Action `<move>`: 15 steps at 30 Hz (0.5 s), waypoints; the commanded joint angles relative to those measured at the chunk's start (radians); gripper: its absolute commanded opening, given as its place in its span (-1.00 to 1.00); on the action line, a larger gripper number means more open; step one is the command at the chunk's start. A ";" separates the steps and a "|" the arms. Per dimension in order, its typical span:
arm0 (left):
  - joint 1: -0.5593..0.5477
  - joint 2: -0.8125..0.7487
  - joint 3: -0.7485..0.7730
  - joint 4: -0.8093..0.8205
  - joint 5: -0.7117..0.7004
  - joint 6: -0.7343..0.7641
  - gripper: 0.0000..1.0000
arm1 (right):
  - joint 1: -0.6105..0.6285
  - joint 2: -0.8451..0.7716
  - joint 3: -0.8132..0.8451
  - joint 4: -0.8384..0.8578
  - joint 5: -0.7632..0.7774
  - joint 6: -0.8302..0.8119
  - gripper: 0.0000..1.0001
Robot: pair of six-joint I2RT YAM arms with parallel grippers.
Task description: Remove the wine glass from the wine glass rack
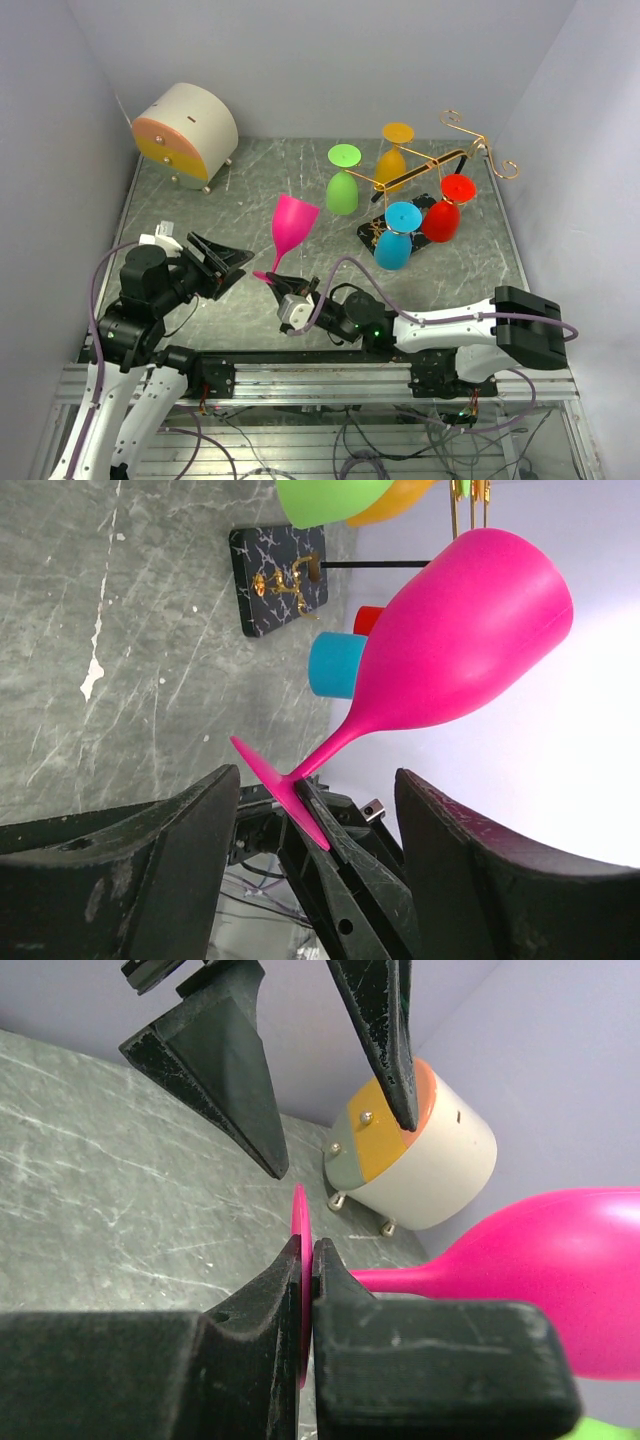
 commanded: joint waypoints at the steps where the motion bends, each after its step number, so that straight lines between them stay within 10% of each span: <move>1: 0.005 -0.006 0.010 0.008 0.055 -0.013 0.46 | 0.011 0.016 -0.013 0.093 0.036 -0.027 -1.00; 15: 0.005 -0.069 -0.117 0.093 0.121 -0.102 0.07 | 0.047 0.109 0.020 0.223 0.066 -0.109 -1.00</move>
